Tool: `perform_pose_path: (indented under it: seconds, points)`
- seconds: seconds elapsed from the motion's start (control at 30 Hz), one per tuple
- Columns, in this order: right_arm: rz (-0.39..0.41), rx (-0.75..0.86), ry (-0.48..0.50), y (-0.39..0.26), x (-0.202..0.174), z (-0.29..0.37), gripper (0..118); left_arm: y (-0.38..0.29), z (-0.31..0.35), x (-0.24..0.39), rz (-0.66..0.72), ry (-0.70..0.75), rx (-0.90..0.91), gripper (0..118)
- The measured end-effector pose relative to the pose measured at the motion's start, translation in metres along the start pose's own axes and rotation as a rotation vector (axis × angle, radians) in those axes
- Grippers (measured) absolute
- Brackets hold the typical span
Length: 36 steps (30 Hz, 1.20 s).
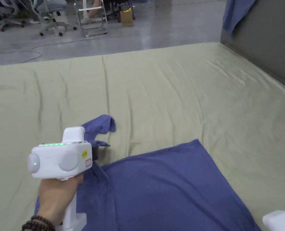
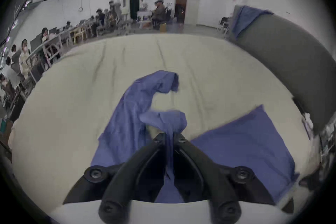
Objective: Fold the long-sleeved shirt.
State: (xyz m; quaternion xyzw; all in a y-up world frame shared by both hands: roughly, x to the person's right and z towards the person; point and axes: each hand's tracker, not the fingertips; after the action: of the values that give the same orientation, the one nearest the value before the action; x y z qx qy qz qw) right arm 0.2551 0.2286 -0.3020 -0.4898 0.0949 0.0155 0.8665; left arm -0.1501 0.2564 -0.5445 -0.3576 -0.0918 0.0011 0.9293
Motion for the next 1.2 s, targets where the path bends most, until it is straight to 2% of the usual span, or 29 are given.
perform_pose_path:
  seconds: [0.07, 0.17, 0.27, 0.37, 0.43, 0.47, 0.5, 0.53, 0.57, 0.63, 0.67, 0.7, 0.73, 0.87, 0.97, 1.0, 1.03, 1.07, 1.1, 1.2]
  points:
    - [0.004, 0.007, 0.011, 0.000, -0.003, 0.002, 0, -0.024, 0.053, 0.000, -0.020, -0.021, -0.021, 5]
    - [0.016, 0.012, 0.022, 0.002, -0.007, 0.002, 0, -0.068, 0.090, -0.008, -0.030, -0.088, -0.115, 5]
    - [0.033, 0.015, 0.016, 0.004, -0.011, 0.001, 0, -0.131, 0.084, -0.016, -0.013, -0.091, -0.302, 5]
    - [0.047, 0.028, 0.004, 0.004, -0.014, 0.005, 0, -0.172, 0.059, -0.028, 0.021, -0.092, -0.399, 5]
    - [0.041, 0.036, -0.001, 0.003, -0.014, 0.008, 0, -0.173, 0.065, -0.035, 0.053, -0.116, -0.253, 9]
    - [0.036, 0.038, 0.000, 0.003, -0.014, 0.009, 0, -0.164, 0.068, -0.040, 0.085, -0.121, -0.261, 25]
    - [0.032, 0.039, 0.001, 0.003, -0.013, 0.010, 0, -0.154, 0.073, -0.047, 0.139, -0.139, -0.273, 70]
    - [0.029, 0.039, 0.001, 0.003, -0.013, 0.011, 0, -0.148, 0.076, -0.054, 0.169, -0.157, -0.270, 100]
    - [0.029, 0.039, 0.001, 0.002, -0.013, 0.011, 0, -0.137, 0.083, -0.058, 0.187, -0.197, -0.261, 116]
    - [0.037, 0.040, 0.001, 0.002, -0.015, 0.011, 0, -0.122, 0.095, -0.073, 0.207, -0.212, -0.188, 118]
    - [0.042, 0.041, 0.003, 0.002, -0.016, 0.011, 0, -0.111, 0.099, -0.081, 0.189, -0.167, -0.160, 118]
    - [0.045, 0.043, 0.005, 0.002, -0.017, 0.012, 0, -0.104, 0.100, -0.082, 0.175, -0.128, -0.153, 107]
    - [0.047, 0.046, 0.010, 0.002, -0.018, 0.012, 0, -0.094, 0.098, -0.089, 0.163, -0.051, -0.148, 77]
    - [0.060, 0.047, 0.021, 0.004, -0.021, 0.013, 0, -0.076, 0.060, -0.106, 0.078, 0.143, -0.154, 0]
    - [0.073, 0.044, 0.036, 0.011, -0.019, 0.013, 0, -0.071, 0.024, -0.118, 0.082, 0.127, -0.153, 0]
    - [0.073, 0.041, 0.048, 0.015, -0.018, 0.013, 0, -0.070, 0.014, -0.122, 0.091, 0.149, -0.160, 9]
    - [0.073, 0.038, 0.055, 0.022, -0.016, 0.012, 0, -0.069, 0.001, -0.128, 0.113, 0.173, -0.172, 44]
    - [0.075, 0.039, 0.051, 0.031, -0.015, 0.010, 0, -0.070, -0.014, -0.135, 0.140, 0.188, -0.214, 91]
    - [0.080, 0.046, 0.042, 0.038, -0.014, 0.008, 0, -0.071, -0.020, -0.132, 0.162, 0.203, -0.246, 118]
    - [0.128, 0.069, 0.002, 0.077, -0.011, -0.002, 0, -0.077, -0.042, -0.139, 0.209, 0.173, -0.262, 110]
